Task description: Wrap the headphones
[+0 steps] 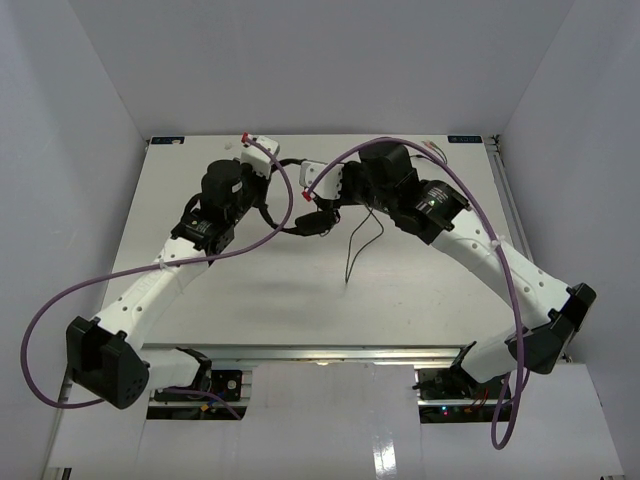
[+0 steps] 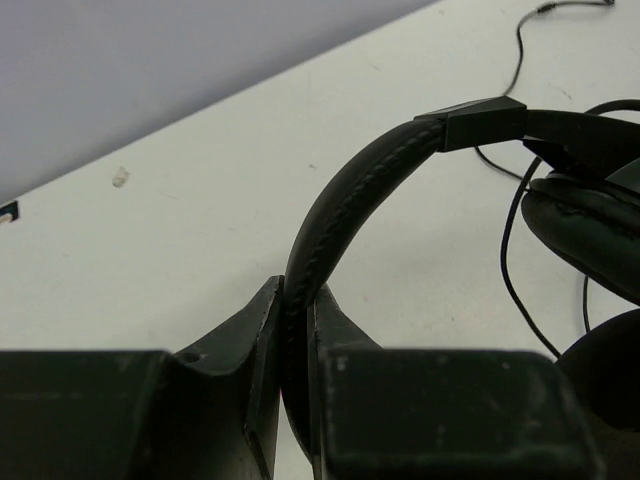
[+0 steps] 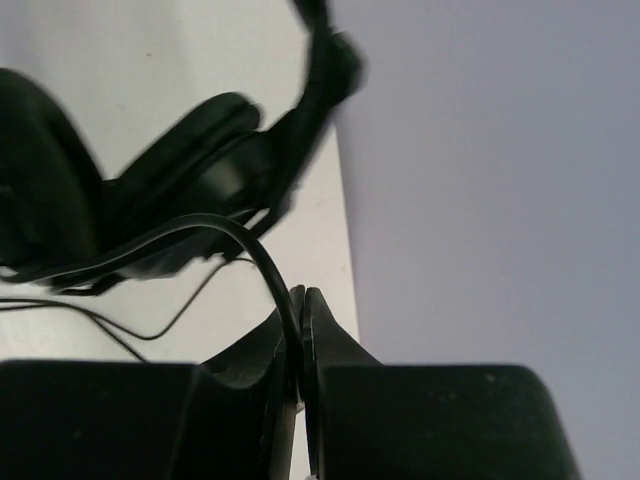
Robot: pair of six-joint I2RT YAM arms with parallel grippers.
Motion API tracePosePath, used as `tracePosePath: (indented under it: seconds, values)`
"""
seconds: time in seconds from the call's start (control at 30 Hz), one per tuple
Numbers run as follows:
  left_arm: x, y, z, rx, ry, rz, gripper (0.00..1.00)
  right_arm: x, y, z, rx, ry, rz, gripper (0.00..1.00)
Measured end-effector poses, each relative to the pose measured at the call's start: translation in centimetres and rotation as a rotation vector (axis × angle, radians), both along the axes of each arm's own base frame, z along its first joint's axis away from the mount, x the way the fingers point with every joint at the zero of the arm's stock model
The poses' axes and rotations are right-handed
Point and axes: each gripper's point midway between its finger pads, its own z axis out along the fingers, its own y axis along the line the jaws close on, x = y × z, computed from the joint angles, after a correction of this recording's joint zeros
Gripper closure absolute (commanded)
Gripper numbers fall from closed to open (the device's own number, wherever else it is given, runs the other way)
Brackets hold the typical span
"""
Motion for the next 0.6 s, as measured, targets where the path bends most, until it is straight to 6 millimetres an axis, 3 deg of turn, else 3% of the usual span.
tracePosePath:
  seconds: [0.13, 0.33, 0.6]
  values:
    - [-0.5, -0.4, -1.7, 0.009, 0.049, -0.029, 1.0, 0.2, 0.6, 2.5, 0.029, -0.072, 0.021, 0.92]
    - [0.1, -1.2, -2.8, -0.016, 0.074, -0.039, 1.0, -1.4, 2.4, 5.7, 0.098, -0.108, 0.131, 0.92]
    - [2.0, -3.4, -4.5, -0.088, 0.135, -0.059, 1.0, -3.7, 4.2, 6.9, 0.132, -0.094, 0.261, 0.92]
